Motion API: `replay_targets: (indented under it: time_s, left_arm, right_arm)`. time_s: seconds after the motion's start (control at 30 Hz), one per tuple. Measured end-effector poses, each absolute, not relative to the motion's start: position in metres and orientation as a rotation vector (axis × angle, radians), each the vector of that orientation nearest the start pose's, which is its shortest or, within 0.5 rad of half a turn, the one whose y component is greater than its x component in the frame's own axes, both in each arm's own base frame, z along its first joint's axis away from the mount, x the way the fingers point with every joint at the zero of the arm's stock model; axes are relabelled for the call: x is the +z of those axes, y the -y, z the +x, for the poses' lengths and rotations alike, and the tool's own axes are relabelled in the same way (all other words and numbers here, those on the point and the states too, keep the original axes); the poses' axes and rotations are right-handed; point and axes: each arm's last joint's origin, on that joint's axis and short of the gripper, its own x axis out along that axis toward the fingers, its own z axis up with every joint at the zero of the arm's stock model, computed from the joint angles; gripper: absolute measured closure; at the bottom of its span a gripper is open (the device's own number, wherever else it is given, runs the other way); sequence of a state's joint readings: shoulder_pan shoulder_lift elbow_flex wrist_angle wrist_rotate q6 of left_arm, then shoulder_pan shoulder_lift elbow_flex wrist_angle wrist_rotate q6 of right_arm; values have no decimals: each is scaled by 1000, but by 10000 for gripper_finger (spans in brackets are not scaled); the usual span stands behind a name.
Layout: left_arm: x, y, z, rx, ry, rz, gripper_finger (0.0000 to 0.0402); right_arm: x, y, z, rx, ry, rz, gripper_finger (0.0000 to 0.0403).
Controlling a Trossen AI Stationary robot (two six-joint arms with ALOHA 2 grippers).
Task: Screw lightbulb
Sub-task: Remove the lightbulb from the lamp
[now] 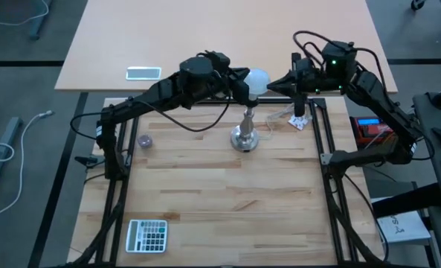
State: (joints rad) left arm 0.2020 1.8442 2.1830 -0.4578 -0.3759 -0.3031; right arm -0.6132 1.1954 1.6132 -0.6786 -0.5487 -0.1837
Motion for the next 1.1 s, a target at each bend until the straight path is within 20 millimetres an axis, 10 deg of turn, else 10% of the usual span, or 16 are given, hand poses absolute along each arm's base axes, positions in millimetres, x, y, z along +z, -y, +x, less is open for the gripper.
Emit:
replay_targets:
  time_s: [1.1]
  left_arm:
    - [474,-72,397,501,-26,-443,381]
  right_arm:
    - [473,117,185,-182,-275,-165,403]
